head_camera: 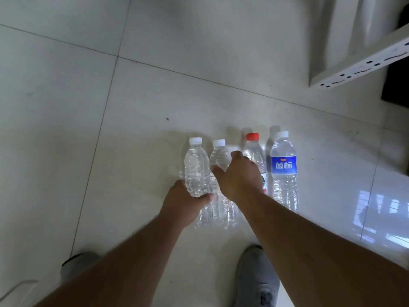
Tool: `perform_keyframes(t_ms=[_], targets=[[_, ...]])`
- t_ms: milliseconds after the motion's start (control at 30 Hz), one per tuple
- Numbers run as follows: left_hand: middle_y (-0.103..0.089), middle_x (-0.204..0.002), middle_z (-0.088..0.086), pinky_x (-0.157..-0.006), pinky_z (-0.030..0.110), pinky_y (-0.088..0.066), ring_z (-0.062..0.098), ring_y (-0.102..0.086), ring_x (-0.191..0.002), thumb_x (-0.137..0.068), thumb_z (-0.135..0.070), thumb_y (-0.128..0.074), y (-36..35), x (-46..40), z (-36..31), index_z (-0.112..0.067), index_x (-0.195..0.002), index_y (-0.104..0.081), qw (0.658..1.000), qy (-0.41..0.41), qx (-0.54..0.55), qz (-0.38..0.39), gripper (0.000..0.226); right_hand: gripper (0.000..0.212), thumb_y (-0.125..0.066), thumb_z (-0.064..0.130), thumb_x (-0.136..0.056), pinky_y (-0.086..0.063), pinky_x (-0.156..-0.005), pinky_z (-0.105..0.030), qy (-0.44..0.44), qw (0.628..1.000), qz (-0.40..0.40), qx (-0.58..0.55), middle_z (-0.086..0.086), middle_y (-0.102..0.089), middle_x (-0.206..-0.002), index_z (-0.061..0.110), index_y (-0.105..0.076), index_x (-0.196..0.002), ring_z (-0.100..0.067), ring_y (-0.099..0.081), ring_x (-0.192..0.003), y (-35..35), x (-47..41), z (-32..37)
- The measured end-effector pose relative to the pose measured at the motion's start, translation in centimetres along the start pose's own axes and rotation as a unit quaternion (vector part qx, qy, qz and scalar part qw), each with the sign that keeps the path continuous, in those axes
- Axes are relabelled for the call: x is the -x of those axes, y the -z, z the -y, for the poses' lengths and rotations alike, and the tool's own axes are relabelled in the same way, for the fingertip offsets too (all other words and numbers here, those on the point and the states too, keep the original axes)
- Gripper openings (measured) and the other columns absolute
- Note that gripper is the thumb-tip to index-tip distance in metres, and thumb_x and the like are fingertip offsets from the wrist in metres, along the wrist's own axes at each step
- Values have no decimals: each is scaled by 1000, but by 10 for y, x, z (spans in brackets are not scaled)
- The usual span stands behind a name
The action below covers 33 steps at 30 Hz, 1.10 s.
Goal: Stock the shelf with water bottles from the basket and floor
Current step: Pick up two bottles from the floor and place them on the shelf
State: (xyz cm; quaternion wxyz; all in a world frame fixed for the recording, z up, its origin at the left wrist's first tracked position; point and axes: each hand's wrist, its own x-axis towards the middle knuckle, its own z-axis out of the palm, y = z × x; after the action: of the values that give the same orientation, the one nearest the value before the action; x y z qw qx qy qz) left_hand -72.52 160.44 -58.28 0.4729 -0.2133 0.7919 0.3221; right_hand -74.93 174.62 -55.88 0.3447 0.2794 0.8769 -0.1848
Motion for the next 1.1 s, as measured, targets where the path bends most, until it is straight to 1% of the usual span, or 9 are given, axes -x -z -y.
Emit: perform_keyframes(t_ms=[67, 167, 300, 467, 600, 667, 767, 900, 1100], targets=[[-51, -82, -14, -72, 24, -40, 8, -52, -75, -73, -42, -81, 1, -2, 0, -21, -87, -48, 1000, 11, 20, 4, 42, 63, -58, 52, -93, -48, -85, -35, -17, 998, 54, -20, -13, -62, -125, 7, -44, -134, -32, -60, -115, -2, -7, 3], [-60, -88, -11, -64, 21, -41, 5, -56, -75, -73, -37, -83, 3, -4, 7, -23, -89, -54, 999, 4, 52, 13, 37, 69, -64, 50, -91, -47, -75, -31, -55, 989, 113, -76, -14, -61, -123, 4, -42, -136, -32, -63, -108, -5, -16, 3], [-69, -87, -9, -59, 19, -45, 5, -63, -72, -70, -33, -84, 16, 4, 17, -24, -92, -66, 997, -23, 74, 23, 30, 66, -65, 48, -91, -43, -74, -30, -52, 988, 84, -120, -13, -60, -123, 6, -44, -137, -30, -61, -108, -2, -12, 1], [-46, -69, -10, -49, 15, -34, 6, -43, -56, -73, -37, -82, 61, 61, 8, -18, -83, -56, 997, -39, 71, -14, 33, 57, -69, 47, -87, -42, -74, -26, 13, 984, 47, -172, 1, -62, -107, 14, -52, -131, -21, -61, -96, 35, 30, 21], [-52, -65, -14, -45, 5, -36, -4, -50, -52, -75, -31, -82, 125, 144, -12, -26, -82, -57, 990, -62, 121, -42, 27, 43, -74, 44, -84, -37, -53, -19, 61, 974, 43, -214, 5, -63, -91, 17, -59, -113, -12, -59, -76, 110, 97, 63], [-60, -72, -14, -52, 4, -38, -8, -56, -59, -76, -30, -82, 162, 196, -27, -25, -91, -61, 985, -72, 147, -58, 27, 39, -77, 46, -80, -42, -58, -22, 84, 967, 39, -238, 5, -67, -88, 20, -63, -104, -14, -63, -77, 157, 138, 88], [-71, -102, -12, -76, 19, -53, 1, -67, -87, -74, -34, -83, 222, 284, -51, -28, -112, -64, 974, -89, 194, -81, 42, 33, -78, 49, -77, -50, -67, -27, 132, 961, 34, -241, 7, -72, -86, 24, -67, -97, -11, -67, -80, 241, 216, 133], [-71, -94, -17, -65, 5, -46, -7, -66, -81, -77, -25, -82, 307, 421, -82, -31, -105, -65, 955, -139, 232, -122, 33, 25, -79, 43, -80, -46, -65, -20, 212, 943, 20, -254, 13, -73, -85, 28, -68, -97, -2, -67, -75, 355, 335, 195], [-72, -83, -25, -68, 5, -44, -14, -63, -77, -77, -17, -81, 413, 622, -101, -30, -93, -67, 909, -213, 294, -206, 26, 25, -79, 38, -82, -53, -76, -20, 348, 905, -14, -244, 19, -74, -93, 35, -65, -103, 5, -69, -83, 486, 511, 277]])
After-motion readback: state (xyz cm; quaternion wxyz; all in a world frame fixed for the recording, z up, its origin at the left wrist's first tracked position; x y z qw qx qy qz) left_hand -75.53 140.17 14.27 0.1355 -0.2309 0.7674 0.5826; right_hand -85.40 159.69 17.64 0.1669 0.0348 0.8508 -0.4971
